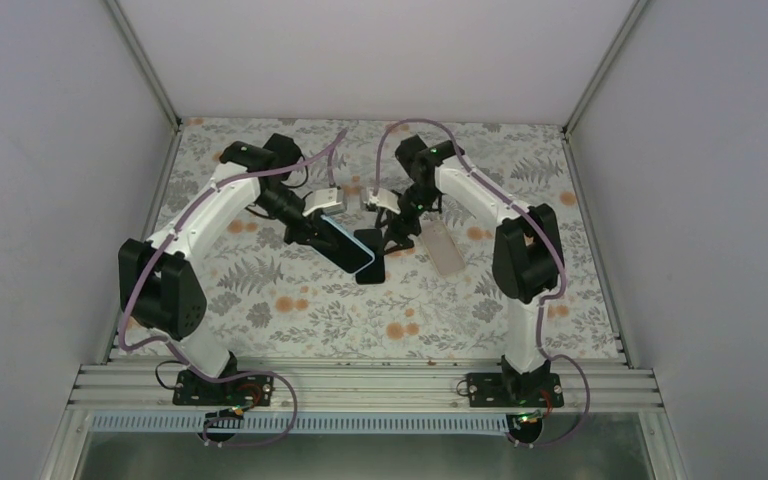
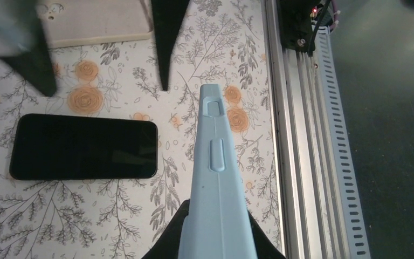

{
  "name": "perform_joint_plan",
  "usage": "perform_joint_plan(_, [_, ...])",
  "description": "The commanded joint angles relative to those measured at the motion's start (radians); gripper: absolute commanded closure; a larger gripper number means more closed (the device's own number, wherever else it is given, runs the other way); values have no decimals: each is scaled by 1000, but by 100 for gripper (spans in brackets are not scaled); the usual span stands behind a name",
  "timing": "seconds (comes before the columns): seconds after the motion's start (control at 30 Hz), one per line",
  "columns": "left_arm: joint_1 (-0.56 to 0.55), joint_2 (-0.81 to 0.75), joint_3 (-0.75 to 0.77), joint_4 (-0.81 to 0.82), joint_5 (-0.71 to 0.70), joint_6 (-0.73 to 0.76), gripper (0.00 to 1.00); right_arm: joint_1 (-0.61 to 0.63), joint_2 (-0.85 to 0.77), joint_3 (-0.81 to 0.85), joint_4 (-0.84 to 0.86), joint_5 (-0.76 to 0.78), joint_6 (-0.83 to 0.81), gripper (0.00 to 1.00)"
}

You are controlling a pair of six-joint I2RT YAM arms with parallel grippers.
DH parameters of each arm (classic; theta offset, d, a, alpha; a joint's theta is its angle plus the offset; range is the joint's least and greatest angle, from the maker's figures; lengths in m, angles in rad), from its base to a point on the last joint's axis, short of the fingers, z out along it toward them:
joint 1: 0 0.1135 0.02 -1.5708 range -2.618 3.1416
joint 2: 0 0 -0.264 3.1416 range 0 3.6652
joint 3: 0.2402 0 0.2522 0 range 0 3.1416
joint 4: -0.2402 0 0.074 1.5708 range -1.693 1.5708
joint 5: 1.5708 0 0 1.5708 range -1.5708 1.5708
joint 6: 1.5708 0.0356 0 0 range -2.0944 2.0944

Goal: Take the phone out of the phone case

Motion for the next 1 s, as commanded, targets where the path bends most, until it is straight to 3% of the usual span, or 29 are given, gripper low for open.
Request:
perform_joint_plan(0.0, [1,9,62,-6,21,-8,98,20,-80,-131,-72,48,-57,13])
perform_joint_plan(0.17, [1,31,82,-6,24,-13,98,81,-123,-185,-69,69,-27,14])
perform_joint_plan(0.7, [-1,3,34,13,41,-17,98,99,-24,12,-74,-36,53,14])
perform_joint_plan(0.97, [-3,-9,44,-6,61,3,98,94,6,13,-73,-6,38,14])
